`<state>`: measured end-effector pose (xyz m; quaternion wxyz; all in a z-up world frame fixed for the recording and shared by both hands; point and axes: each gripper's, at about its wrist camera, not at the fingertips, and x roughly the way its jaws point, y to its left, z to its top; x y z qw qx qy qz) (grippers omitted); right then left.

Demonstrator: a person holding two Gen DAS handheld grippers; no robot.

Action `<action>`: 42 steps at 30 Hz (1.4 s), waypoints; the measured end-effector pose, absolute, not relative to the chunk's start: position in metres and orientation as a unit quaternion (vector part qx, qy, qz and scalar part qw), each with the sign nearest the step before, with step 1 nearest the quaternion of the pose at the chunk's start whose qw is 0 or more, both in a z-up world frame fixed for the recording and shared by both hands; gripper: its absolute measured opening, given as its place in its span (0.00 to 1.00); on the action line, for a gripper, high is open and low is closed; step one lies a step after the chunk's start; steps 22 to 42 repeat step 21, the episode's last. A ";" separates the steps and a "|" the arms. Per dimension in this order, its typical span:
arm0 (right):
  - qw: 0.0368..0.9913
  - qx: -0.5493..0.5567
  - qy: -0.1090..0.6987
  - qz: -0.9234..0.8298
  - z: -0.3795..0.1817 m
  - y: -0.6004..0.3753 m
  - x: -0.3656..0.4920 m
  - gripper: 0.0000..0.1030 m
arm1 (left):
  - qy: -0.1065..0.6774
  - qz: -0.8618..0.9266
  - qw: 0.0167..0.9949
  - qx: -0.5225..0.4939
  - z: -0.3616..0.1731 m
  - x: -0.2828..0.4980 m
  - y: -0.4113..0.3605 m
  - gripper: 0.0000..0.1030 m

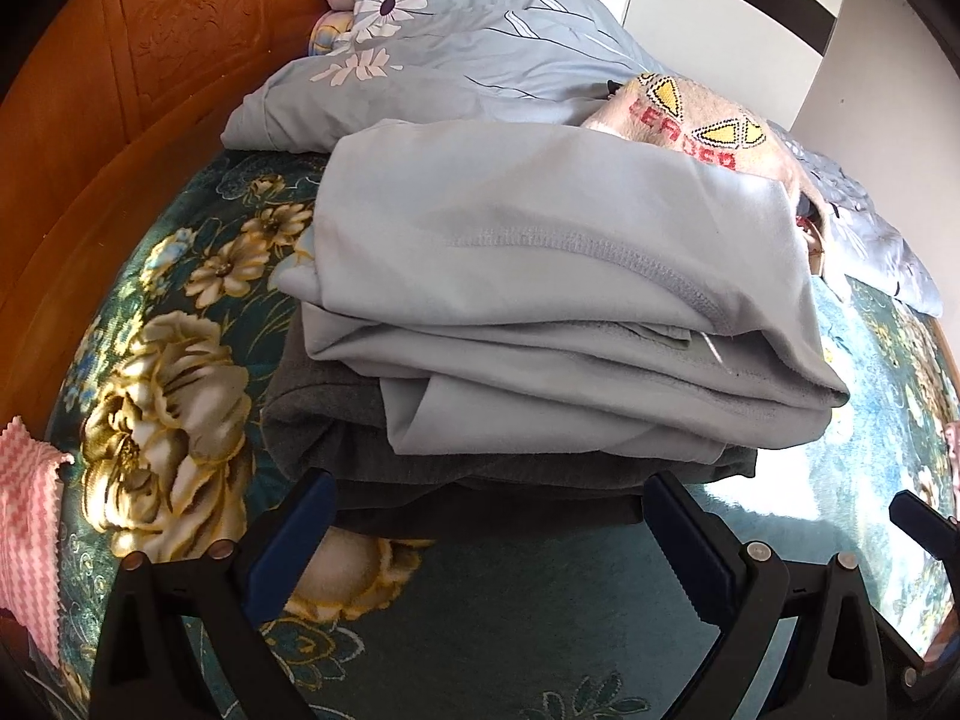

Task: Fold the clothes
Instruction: 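Open both grippers on the stack and withdraw them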

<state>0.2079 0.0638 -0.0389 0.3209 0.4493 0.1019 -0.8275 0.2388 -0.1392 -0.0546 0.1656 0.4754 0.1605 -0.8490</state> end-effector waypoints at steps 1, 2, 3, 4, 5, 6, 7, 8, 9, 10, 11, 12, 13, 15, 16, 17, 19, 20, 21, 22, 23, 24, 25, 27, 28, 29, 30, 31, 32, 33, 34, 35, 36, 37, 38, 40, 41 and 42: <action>0.319 0.450 0.101 -0.828 -0.040 0.065 0.207 1.00 | 0.161 -0.848 0.168 0.475 -0.056 0.239 -0.139 1.00; 0.318 0.451 0.101 -0.828 -0.040 0.066 0.207 1.00 | 0.161 -0.848 0.172 0.475 -0.058 0.239 -0.140 1.00; 0.316 0.451 0.101 -0.828 -0.041 0.067 0.206 1.00 | 0.163 -0.847 0.175 0.474 -0.059 0.240 -0.140 1.00; 0.315 0.452 0.100 -0.829 -0.042 0.068 0.206 1.00 | 0.163 -0.847 0.177 0.475 -0.060 0.240 -0.141 1.00; 0.315 0.452 0.100 -0.828 -0.042 0.068 0.206 1.00 | 0.162 -0.846 0.179 0.476 -0.061 0.240 -0.141 1.00; 0.315 0.453 0.100 -0.828 -0.043 0.069 0.205 1.00 | 0.161 -0.845 0.181 0.476 -0.063 0.240 -0.141 1.00; 0.316 0.454 0.100 -0.827 -0.043 0.069 0.205 1.00 | 0.161 -0.844 0.182 0.479 -0.064 0.240 -0.141 1.00; 0.317 0.454 0.101 -0.827 -0.043 0.069 0.205 1.00 | 0.160 -0.842 0.182 0.481 -0.065 0.240 -0.141 1.00; 0.317 0.455 0.103 -0.826 -0.044 0.069 0.205 1.00 | 0.159 -0.841 0.182 0.484 -0.067 0.240 -0.141 1.00; 0.318 0.455 0.105 -0.825 -0.045 0.069 0.205 1.00 | 0.159 -0.840 0.181 0.486 -0.069 0.239 -0.140 1.00; 0.319 0.456 0.106 -0.824 -0.045 0.068 0.205 1.00 | 0.159 -0.839 0.180 0.488 -0.070 0.239 -0.140 1.00; 0.320 0.456 0.107 -0.823 -0.046 0.068 0.205 1.00 | 0.160 -0.839 0.178 0.489 -0.071 0.239 -0.139 1.00; 0.321 0.457 0.108 -0.823 -0.046 0.068 0.205 1.00 | 0.160 -0.838 0.177 0.491 -0.072 0.240 -0.139 1.00; 0.323 0.457 0.110 -0.821 -0.047 0.067 0.206 1.00 | 0.158 -0.837 0.179 0.492 -0.073 0.239 -0.137 1.00; 0.324 0.458 0.111 -0.821 -0.047 0.067 0.206 1.00 | 0.159 -0.836 0.179 0.494 -0.074 0.239 -0.137 1.00; 0.324 0.459 0.110 -0.820 -0.047 0.067 0.205 1.00 | 0.160 -0.834 0.179 0.497 -0.075 0.238 -0.137 1.00; 0.323 0.460 0.110 -0.819 -0.048 0.068 0.205 1.00 | 0.163 -0.831 0.181 0.500 -0.076 0.238 -0.138 1.00; 0.323 0.461 0.109 -0.819 -0.049 0.068 0.204 1.00 | 0.163 -0.829 0.181 0.503 -0.077 0.237 -0.138 1.00; 0.323 0.462 0.109 -0.819 -0.049 0.068 0.204 1.00 | 0.164 -0.827 0.181 0.506 -0.079 0.236 -0.139 1.00; 0.323 0.462 0.109 -0.819 -0.049 0.068 0.204 1.00 | 0.164 -0.827 0.181 0.506 -0.079 0.236 -0.139 1.00; 0.323 0.462 0.109 -0.819 -0.049 0.068 0.204 1.00 | 0.164 -0.827 0.181 0.506 -0.079 0.236 -0.139 1.00; 0.323 0.462 0.109 -0.819 -0.049 0.068 0.204 1.00 | 0.164 -0.827 0.181 0.506 -0.079 0.236 -0.139 1.00; 0.323 0.462 0.109 -0.819 -0.049 0.068 0.204 1.00 | 0.164 -0.827 0.181 0.506 -0.079 0.236 -0.139 1.00; 0.323 0.462 0.109 -0.819 -0.049 0.068 0.204 1.00 | 0.164 -0.827 0.181 0.506 -0.079 0.236 -0.139 1.00; 0.323 0.462 0.109 -0.819 -0.049 0.068 0.204 1.00 | 0.164 -0.827 0.181 0.506 -0.079 0.236 -0.139 1.00; 0.323 0.462 0.109 -0.819 -0.049 0.068 0.204 1.00 | 0.164 -0.827 0.181 0.506 -0.079 0.236 -0.139 1.00; 0.323 0.462 0.109 -0.819 -0.049 0.068 0.204 1.00 | 0.164 -0.827 0.181 0.506 -0.079 0.236 -0.139 1.00; 0.323 0.462 0.109 -0.819 -0.049 0.068 0.204 1.00 | 0.164 -0.827 0.181 0.506 -0.079 0.236 -0.139 1.00; 0.323 0.462 0.109 -0.819 -0.049 0.068 0.204 1.00 | 0.164 -0.827 0.181 0.506 -0.079 0.236 -0.139 1.00; 0.323 0.462 0.109 -0.819 -0.049 0.068 0.204 1.00 | 0.164 -0.827 0.181 0.506 -0.079 0.236 -0.139 1.00; 0.323 0.462 0.109 -0.819 -0.049 0.068 0.204 1.00 | 0.164 -0.827 0.181 0.506 -0.079 0.236 -0.139 1.00; 0.323 0.462 0.109 -0.819 -0.049 0.068 0.204 1.00 | 0.164 -0.827 0.181 0.506 -0.079 0.236 -0.139 1.00; 0.323 0.462 0.109 -0.819 -0.049 0.068 0.204 1.00 | 0.164 -0.827 0.181 0.506 -0.079 0.236 -0.139 1.00; 0.323 0.462 0.109 -0.819 -0.049 0.068 0.204 1.00 | 0.164 -0.827 0.181 0.506 -0.079 0.236 -0.139 1.00; 0.323 0.462 0.109 -0.819 -0.049 0.068 0.204 1.00 | 0.164 -0.827 0.181 0.506 -0.079 0.236 -0.139 1.00; 0.323 0.462 0.109 -0.819 -0.049 0.068 0.204 1.00 | 0.164 -0.827 0.181 0.506 -0.079 0.236 -0.139 1.00; 0.323 0.462 0.109 -0.819 -0.049 0.068 0.204 1.00 | 0.164 -0.827 0.181 0.506 -0.079 0.236 -0.139 1.00; 0.323 0.462 0.109 -0.819 -0.049 0.068 0.204 1.00 | 0.164 -0.827 0.181 0.506 -0.079 0.236 -0.139 1.00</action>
